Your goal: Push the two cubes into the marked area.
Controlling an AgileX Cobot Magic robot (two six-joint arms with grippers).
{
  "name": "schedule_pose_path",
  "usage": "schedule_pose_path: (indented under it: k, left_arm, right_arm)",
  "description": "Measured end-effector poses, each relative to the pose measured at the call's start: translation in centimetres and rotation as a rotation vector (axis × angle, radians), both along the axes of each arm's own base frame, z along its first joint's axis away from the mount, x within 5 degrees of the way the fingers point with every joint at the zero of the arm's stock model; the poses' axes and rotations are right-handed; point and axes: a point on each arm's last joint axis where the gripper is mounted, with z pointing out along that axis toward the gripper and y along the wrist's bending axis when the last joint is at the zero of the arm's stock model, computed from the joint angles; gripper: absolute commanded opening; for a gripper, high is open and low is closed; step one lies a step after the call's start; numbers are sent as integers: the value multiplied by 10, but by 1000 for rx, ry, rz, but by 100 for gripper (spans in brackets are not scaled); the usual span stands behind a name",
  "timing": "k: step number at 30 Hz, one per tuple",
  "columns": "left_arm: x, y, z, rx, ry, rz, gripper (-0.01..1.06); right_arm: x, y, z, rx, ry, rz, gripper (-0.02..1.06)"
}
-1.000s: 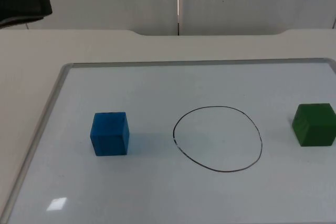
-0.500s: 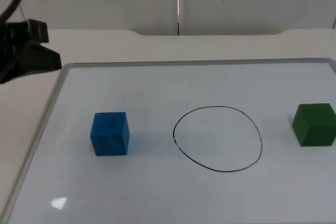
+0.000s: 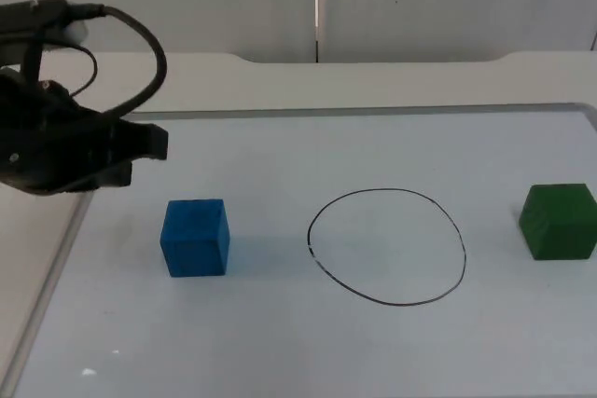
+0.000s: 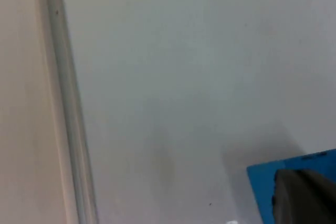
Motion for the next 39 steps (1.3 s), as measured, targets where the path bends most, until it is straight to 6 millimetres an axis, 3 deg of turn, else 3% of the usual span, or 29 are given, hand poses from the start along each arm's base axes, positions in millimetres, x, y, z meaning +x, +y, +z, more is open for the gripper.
schedule_pose_path:
  k: [8, 18, 29, 36, 39]
  left_arm:
    - [2, 4, -26, 63, 85, 34, 0]
    - [9, 3, -45, 84, 139, 38, 0]
    - [21, -10, -54, 2, 154, -22, 0]
    - [18, -18, -57, -1, 166, -54, 0]
    - [14, -31, -57, -4, 167, -99, 0]
  right_arm:
    - [0, 1, 0, 0, 0, -91, 105]
    - [0, 1, 0, 0, 0, -125, 105]
    - [0, 1, 0, 0, 0, -125, 105]
    - [0, 1, 0, 0, 0, -125, 105]
    - [0, 1, 0, 0, 0, -125, 105]
